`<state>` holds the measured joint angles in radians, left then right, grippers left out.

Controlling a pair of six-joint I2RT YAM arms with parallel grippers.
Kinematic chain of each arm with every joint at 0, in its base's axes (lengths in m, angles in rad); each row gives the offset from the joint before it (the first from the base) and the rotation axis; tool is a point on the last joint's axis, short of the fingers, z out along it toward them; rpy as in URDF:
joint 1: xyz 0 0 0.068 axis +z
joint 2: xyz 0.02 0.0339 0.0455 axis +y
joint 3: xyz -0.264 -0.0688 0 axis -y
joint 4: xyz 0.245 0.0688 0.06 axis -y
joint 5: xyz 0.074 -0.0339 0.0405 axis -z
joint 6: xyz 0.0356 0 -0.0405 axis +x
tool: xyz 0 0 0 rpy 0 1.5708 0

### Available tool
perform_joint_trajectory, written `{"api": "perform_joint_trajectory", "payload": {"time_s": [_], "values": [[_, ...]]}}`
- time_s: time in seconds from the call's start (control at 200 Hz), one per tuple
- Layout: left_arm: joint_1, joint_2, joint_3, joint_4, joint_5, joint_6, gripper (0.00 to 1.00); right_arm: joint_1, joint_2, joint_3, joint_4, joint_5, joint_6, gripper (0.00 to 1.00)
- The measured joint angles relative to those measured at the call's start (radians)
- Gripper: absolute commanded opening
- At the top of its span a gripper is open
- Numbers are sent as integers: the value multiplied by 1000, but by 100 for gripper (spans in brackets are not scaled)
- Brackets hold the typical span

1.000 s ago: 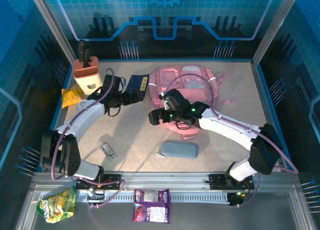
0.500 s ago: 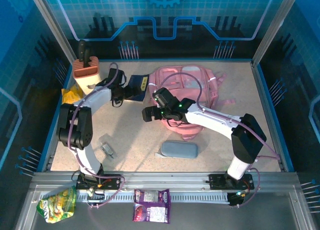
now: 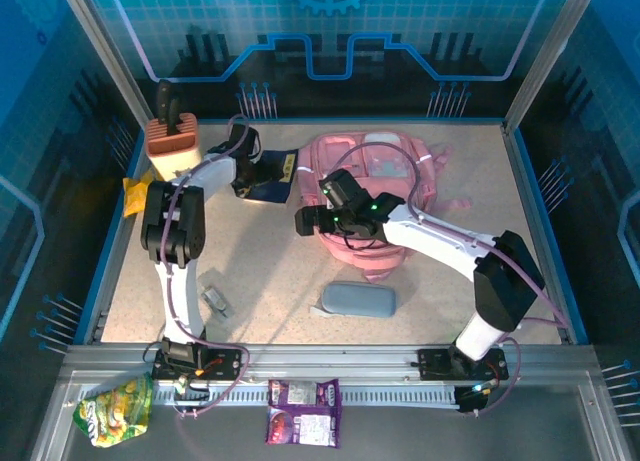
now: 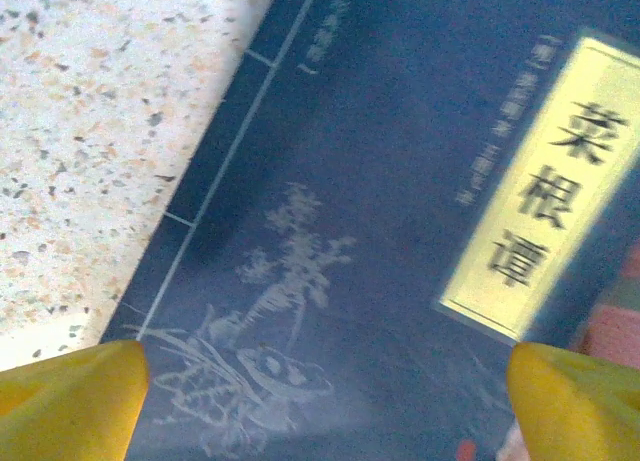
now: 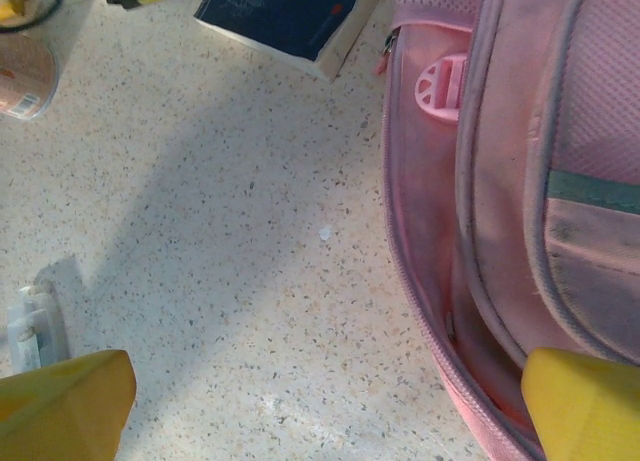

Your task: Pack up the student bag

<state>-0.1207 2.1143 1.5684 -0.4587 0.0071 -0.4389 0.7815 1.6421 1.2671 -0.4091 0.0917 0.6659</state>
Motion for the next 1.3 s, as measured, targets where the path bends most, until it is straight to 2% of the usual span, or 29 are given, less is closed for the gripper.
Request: {"api": "perform_joint_trajectory", "payload": {"time_s": [0.335, 0.63, 0.88, 0.981, 1.136, 1.296], "values": [[-57, -11, -52, -88, -233, -14, 87, -30, -28, -32, 22, -29, 19, 100], [-144, -179, -284, -144, -343, -71, 86, -37, -28, -60, 37, -57, 43, 100], [-262, -447, -570, -200, -329, -167, 87, -36, -28, -81, 36, -89, 53, 100], [-273, -563, -640, -224, -314, -196, 88, -31, -28, -82, 35, -99, 52, 97], [-236, -691, -659, -207, -274, -188, 88, -13, -27, -82, 36, -129, 56, 91], [-130, -638, -632, -145, -172, -122, 90, 11, -18, -82, 36, -141, 66, 91]]}}
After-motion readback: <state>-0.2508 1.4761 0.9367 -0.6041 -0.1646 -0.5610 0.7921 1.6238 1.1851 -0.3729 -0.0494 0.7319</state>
